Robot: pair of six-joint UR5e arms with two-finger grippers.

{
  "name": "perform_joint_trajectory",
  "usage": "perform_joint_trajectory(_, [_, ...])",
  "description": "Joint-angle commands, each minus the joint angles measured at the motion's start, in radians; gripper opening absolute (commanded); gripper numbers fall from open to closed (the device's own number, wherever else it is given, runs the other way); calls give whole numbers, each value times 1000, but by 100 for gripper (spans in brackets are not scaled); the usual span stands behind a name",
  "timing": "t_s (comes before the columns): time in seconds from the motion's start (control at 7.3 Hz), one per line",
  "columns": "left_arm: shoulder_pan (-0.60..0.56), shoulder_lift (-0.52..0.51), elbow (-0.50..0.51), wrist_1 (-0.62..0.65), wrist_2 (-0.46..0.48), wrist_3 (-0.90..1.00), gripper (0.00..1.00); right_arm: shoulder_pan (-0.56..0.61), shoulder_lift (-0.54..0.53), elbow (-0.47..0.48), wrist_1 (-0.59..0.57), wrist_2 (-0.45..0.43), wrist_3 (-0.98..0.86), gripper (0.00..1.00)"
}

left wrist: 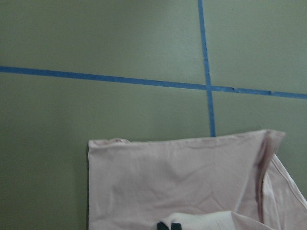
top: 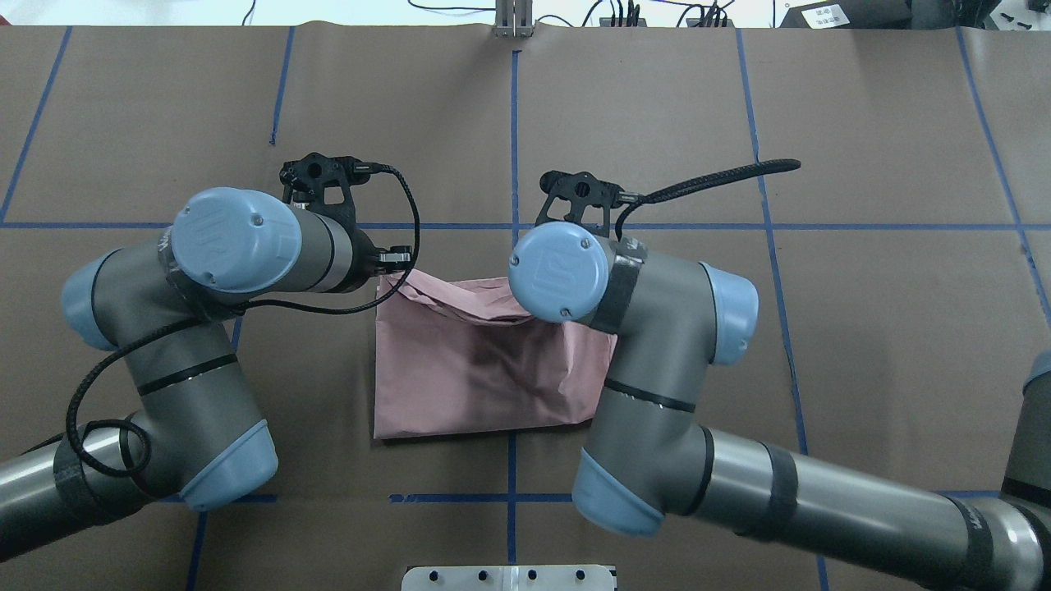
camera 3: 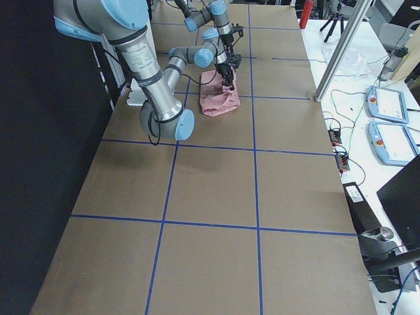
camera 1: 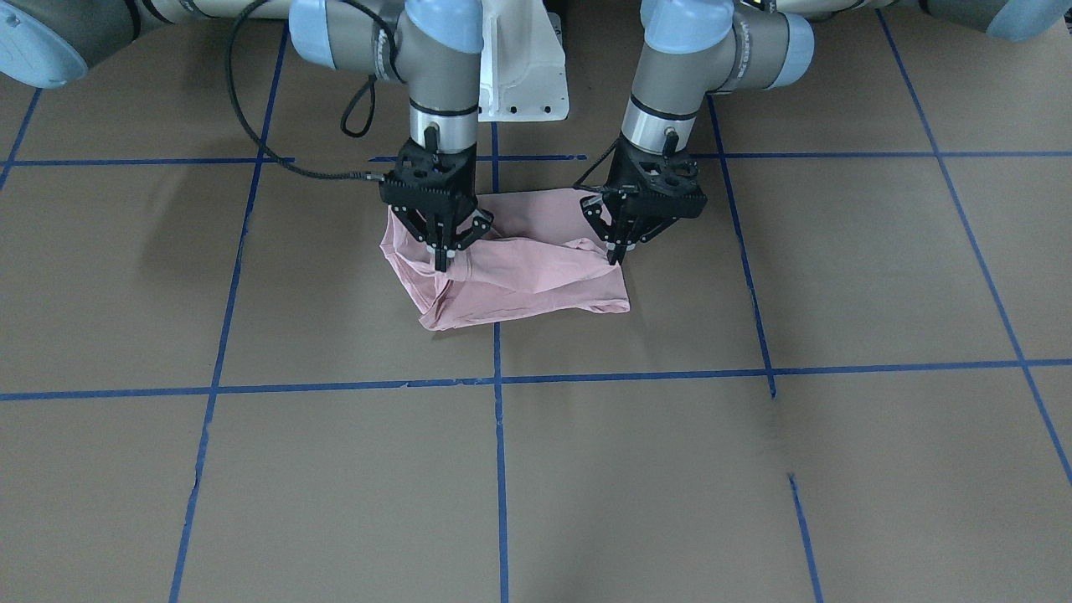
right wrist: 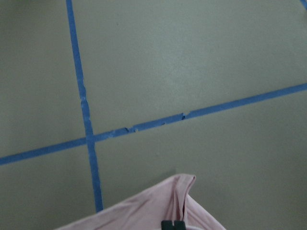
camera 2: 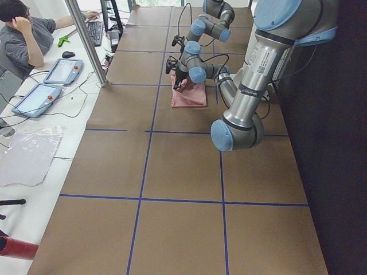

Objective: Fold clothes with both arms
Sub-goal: 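Lay the folded edge down and open both grippers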

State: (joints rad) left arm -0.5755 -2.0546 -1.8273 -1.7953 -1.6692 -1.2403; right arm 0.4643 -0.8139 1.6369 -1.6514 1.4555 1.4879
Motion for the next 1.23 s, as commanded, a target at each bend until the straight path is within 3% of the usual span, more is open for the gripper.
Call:
perform_joint_trajectory(0.0, [-93, -10, 133, -103, -6, 204, 100, 156, 117, -287, 126, 138, -232, 99])
perform_joint_trajectory(0.14, [-136, -15, 163, -128, -74, 237, 100, 210, 155, -342, 125, 231, -320, 100])
perform_joint_trajectory(0.27, [-148, -15, 160, -130, -137, 287, 100, 221, 157, -336, 127, 294, -365, 100])
perform_joint_trajectory(0.69, [-149, -12, 148, -138, -141, 291, 100, 217, 131, -267, 119, 296, -360, 100])
perform_joint_trajectory(1.1, [-153, 10, 73, -108, -142, 315, 100, 224, 37, -162, 114, 327, -388, 100])
